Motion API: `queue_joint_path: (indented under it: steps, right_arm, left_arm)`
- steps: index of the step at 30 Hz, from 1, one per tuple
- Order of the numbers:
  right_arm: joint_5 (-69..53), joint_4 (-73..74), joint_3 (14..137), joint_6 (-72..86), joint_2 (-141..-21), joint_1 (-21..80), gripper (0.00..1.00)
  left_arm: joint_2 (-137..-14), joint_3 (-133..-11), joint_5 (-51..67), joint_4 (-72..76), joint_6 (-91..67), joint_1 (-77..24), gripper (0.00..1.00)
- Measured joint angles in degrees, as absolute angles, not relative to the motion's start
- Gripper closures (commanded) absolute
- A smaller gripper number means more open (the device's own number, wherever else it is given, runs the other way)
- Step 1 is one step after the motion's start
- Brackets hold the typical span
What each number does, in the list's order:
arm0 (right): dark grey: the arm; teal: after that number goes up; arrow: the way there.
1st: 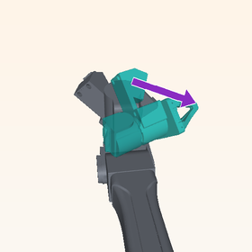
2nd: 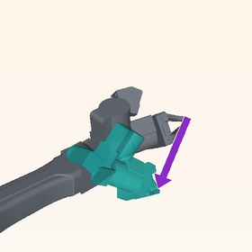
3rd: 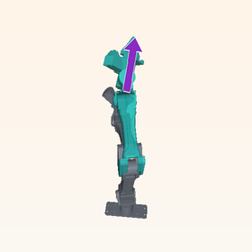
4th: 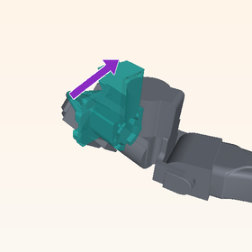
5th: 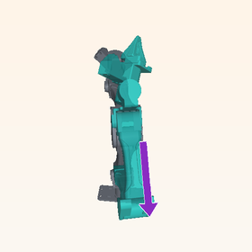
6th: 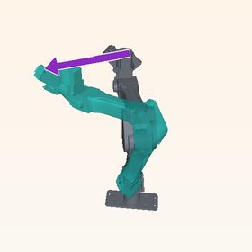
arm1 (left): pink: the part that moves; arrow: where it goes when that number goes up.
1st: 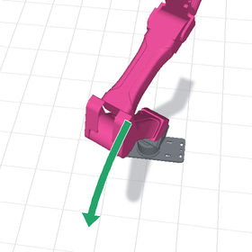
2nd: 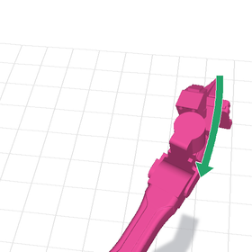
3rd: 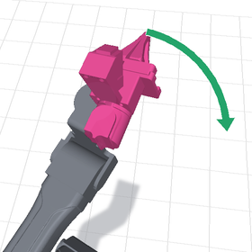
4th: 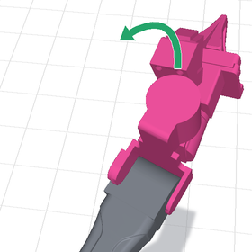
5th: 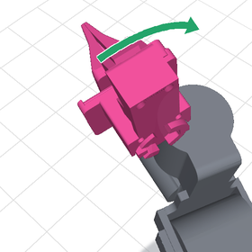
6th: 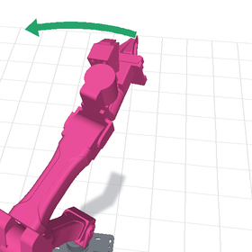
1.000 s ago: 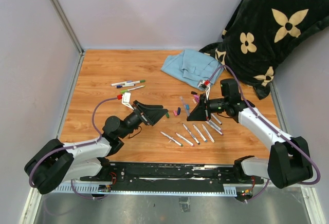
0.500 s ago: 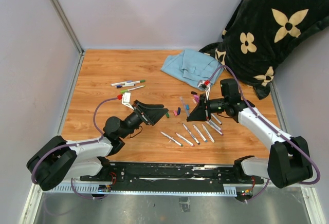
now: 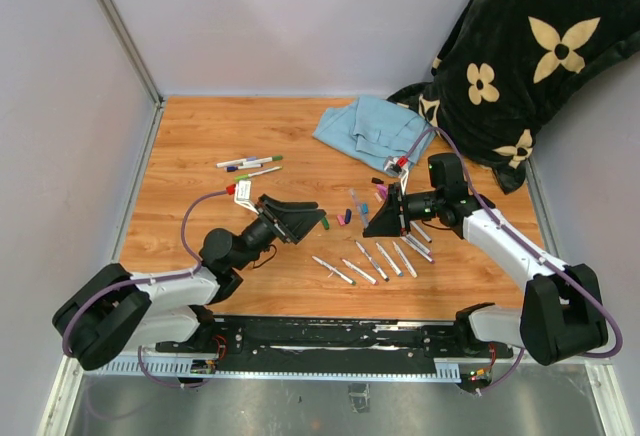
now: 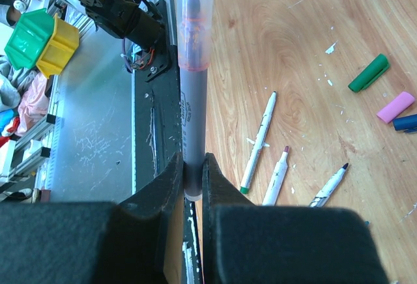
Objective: Open the pen caps
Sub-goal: Open the pen cap from the pen.
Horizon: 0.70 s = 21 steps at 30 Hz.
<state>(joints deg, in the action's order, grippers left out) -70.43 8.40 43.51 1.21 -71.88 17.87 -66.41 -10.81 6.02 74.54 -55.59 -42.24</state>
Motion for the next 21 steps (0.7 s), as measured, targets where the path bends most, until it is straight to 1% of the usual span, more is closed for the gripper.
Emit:
queue_joint_path:
  steps: [6,13,16,21]
  right_arm:
    - [-70.87,8.38,43.51,1.21,-72.10,17.87,0.98]
    - [-71.66,8.38,43.51,1.21,-72.10,17.87,0.98]
    - [-71.96,8.38,43.51,1.19,-72.10,17.91,0.98]
    - [-72.03,8.36,43.51,1.21,-72.10,17.93,0.97]
  left_arm:
    - [-67.90,-11.88,5.67,73.91,-55.46,-42.24,0.01]
    - [-73.71,-17.19,6.20,73.60,-56.16,-42.24,0.04]
    - [-76.31,-18.92,6.59,73.76,-57.14,-42.24,0.13]
    - [-82.00,-22.31,8.54,74.54,-58.92,-42.54,0.23]
